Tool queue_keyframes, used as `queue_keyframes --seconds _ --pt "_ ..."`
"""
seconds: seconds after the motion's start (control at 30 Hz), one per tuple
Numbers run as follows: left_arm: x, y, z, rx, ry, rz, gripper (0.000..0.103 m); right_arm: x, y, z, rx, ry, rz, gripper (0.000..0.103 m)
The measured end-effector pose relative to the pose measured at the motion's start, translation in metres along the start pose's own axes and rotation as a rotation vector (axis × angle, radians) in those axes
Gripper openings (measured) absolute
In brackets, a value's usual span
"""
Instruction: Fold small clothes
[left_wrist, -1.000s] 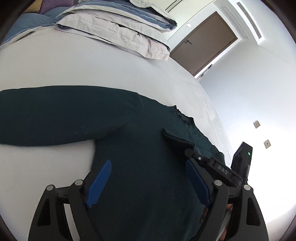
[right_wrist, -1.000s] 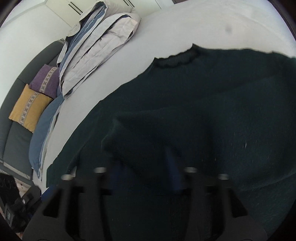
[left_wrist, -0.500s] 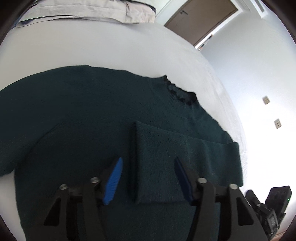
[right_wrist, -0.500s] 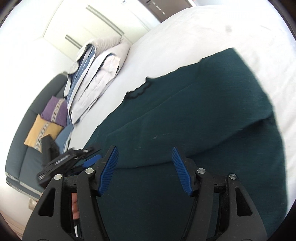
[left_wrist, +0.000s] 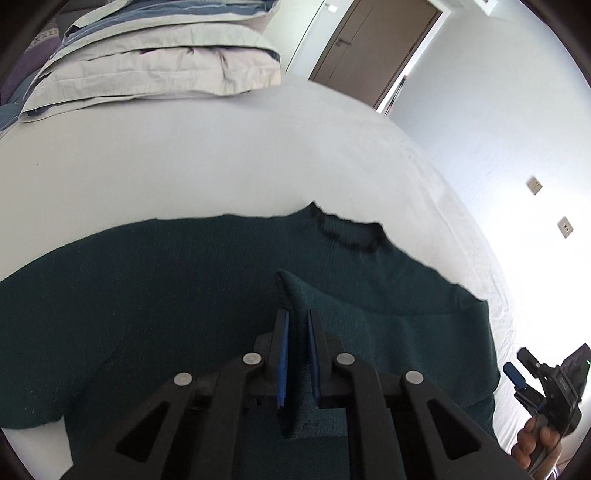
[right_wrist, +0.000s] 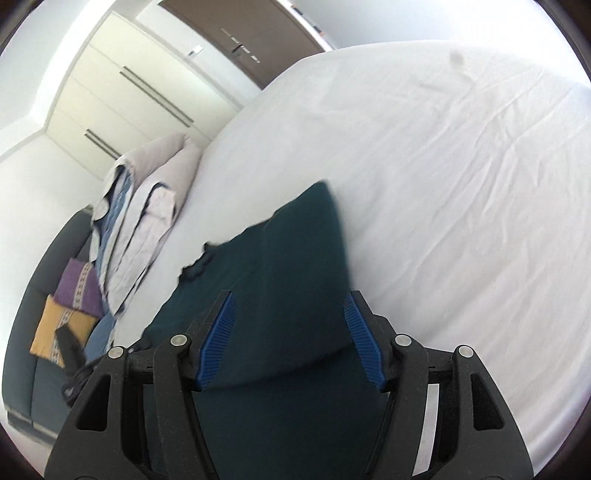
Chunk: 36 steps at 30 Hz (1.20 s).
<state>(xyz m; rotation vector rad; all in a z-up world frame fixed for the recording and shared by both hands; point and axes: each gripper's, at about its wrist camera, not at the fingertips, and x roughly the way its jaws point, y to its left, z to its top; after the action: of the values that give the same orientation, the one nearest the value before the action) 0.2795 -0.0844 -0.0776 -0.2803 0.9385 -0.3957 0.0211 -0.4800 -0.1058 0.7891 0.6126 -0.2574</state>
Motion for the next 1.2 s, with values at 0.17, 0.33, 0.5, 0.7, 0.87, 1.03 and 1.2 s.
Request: queue_keyframes --seconds 0.17,0.33,0.5,0.7,0.87,1.03,1.2 --pt "0.002 0.008 -0.009 0.0 -0.073 0.003 0.01 0.039 -0.004 0.041 -0.037 0.05 -0.077 0.056" --pt "-0.013 0.02 -0.016 0.0 -0.181 0.034 0.004 0.081 -0.007 0.063 -0.098 0.109 -0.139 0.038" --pt "0.005 0.024 -0.021 0.02 -0.12 0.065 0.004 0.094 -0.019 0.072 -0.11 0.107 -0.153 0.009" --pt "0.02 0.025 -0.031 0.016 -0.052 0.06 0.004 0.099 -0.013 0.065 -0.16 0.097 -0.169 0.007" --pt "0.02 0.031 -0.025 -0.039 -0.045 0.003 0.048 0.099 -0.004 0.057 -0.208 0.09 -0.145 0.007" --pt "0.022 0.014 -0.028 0.028 -0.025 0.031 0.043 0.095 -0.014 0.058 -0.122 0.101 -0.07 0.009" --pt "0.026 0.009 -0.029 0.056 -0.014 0.086 0.011 0.095 -0.004 0.051 -0.185 0.096 -0.104 0.011"
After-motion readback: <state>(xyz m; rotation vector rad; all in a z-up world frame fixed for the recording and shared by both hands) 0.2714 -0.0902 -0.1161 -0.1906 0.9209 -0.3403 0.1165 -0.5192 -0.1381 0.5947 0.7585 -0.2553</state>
